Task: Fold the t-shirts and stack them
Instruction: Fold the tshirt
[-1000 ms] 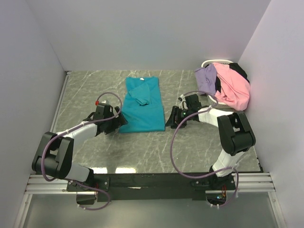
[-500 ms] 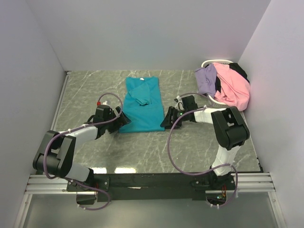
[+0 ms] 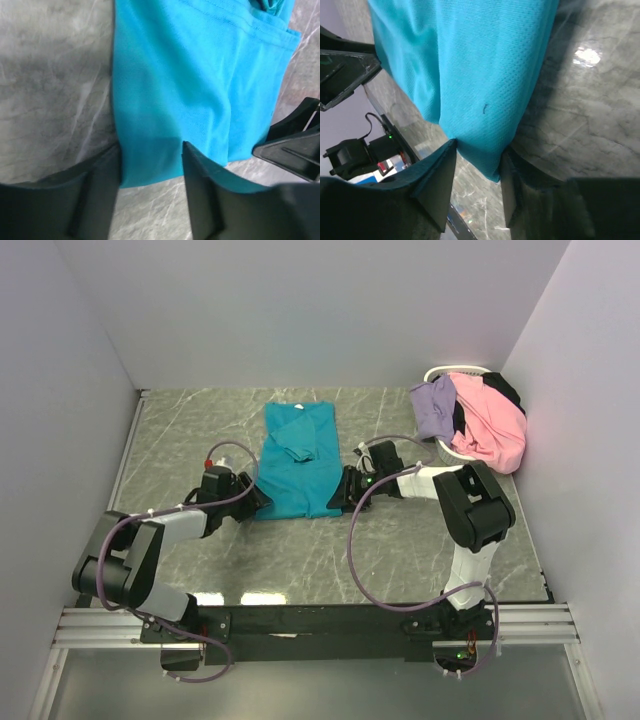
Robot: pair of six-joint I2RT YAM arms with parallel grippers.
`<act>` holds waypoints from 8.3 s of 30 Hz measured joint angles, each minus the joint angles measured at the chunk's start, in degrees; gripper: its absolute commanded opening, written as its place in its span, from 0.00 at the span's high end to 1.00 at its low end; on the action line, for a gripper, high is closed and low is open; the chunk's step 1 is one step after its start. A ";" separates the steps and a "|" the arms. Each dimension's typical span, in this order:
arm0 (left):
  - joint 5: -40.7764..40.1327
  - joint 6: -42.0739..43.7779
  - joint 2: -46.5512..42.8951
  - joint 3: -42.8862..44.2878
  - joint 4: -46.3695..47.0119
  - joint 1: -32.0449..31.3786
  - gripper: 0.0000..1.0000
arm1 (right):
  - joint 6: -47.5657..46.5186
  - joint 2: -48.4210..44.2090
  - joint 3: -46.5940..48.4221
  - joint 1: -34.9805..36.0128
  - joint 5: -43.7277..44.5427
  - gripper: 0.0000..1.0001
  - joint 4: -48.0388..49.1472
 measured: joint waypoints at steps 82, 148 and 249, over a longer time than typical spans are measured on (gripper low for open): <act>-13.51 -1.75 -7.04 29.16 -51.80 -14.73 0.99 | -3.37 -24.00 3.67 9.88 15.98 0.98 -24.98; 9.97 7.87 58.66 84.24 -12.81 13.68 0.01 | 4.52 45.29 76.24 -16.90 0.61 0.00 -1.53; 12.13 12.90 50.80 67.14 -12.24 8.48 0.79 | -0.46 43.56 70.58 -7.58 -2.05 0.96 -18.05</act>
